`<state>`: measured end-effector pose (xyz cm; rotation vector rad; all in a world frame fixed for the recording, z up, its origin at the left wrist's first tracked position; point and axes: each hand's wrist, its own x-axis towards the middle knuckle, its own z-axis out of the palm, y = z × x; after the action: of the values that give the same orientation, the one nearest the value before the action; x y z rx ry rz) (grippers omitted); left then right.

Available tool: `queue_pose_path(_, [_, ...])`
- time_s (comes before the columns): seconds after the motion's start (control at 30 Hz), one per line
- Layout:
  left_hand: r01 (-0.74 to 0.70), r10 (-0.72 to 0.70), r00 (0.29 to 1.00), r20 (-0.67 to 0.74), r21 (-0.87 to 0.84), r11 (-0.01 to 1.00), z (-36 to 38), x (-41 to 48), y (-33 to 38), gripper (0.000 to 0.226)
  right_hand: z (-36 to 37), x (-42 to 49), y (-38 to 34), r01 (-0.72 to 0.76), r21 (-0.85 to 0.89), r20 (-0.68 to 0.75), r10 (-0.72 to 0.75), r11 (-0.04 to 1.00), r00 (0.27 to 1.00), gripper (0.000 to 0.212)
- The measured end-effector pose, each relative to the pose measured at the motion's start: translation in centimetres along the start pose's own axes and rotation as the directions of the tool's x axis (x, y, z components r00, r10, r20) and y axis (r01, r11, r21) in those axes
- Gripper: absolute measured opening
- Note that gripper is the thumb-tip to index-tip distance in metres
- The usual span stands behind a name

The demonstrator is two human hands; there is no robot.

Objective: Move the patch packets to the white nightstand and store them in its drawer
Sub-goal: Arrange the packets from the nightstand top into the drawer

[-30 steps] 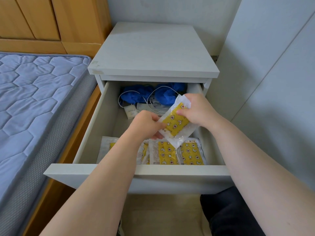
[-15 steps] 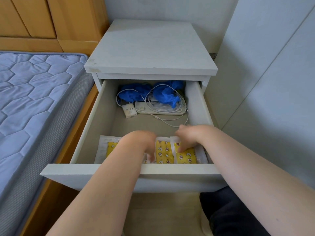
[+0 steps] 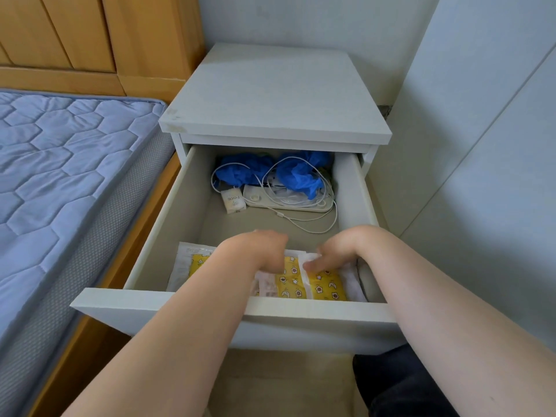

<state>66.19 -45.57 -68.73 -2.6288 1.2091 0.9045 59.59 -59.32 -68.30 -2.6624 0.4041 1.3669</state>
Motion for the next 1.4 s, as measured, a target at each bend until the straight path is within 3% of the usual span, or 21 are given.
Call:
queue_pose_path(0.13, [-0.009,0.009,1.0,-0.003,0.002,1.0,-0.8,1.2,0.6,0.05,0.1,0.3,-0.3,-0.016,0.095,-0.126,0.028,0.995,0.992,0.054])
queue_pose_path(0.33, [-0.031,0.021,0.964,0.265,0.032,0.999,-1.0,1.9,0.4,0.08,0.6,2.2,-0.2,-0.017,0.056,-0.195,0.028,0.998,0.98,0.035])
queue_pose_path(0.4, [-0.023,0.011,0.954,0.299,0.037,0.999,-0.8,2.2,0.1,0.08,0.7,2.3,-0.2,-0.027,0.089,-0.218,0.046,0.996,0.975,0.035])
queue_pose_path(0.77, [-0.038,0.05,0.936,0.35,-0.041,0.998,-0.8,1.9,0.0,0.053,0.8,1.7,-0.2,0.013,0.124,-0.126,0.002,0.992,0.992,0.046])
queue_pose_path(1.0, [-0.062,0.085,0.965,0.248,-0.097,0.993,-0.9,1.5,-0.1,0.05,1.0,1.6,-0.2,0.008,0.113,-0.246,0.02,0.994,0.969,0.037])
queue_pose_path(1.27, [-0.118,0.12,0.991,0.065,-0.035,0.992,-1.5,-0.2,0.2,0.047,1.6,1.1,0.0,-0.005,0.116,-0.353,0.046,0.993,0.934,0.03])
queue_pose_path(1.4, [-0.129,0.126,0.989,-0.074,-0.04,0.991,-2.1,-2.1,0.6,0.04,2.1,-1.6,0.5,0.118,0.191,-0.583,0.016,0.974,0.812,0.034])
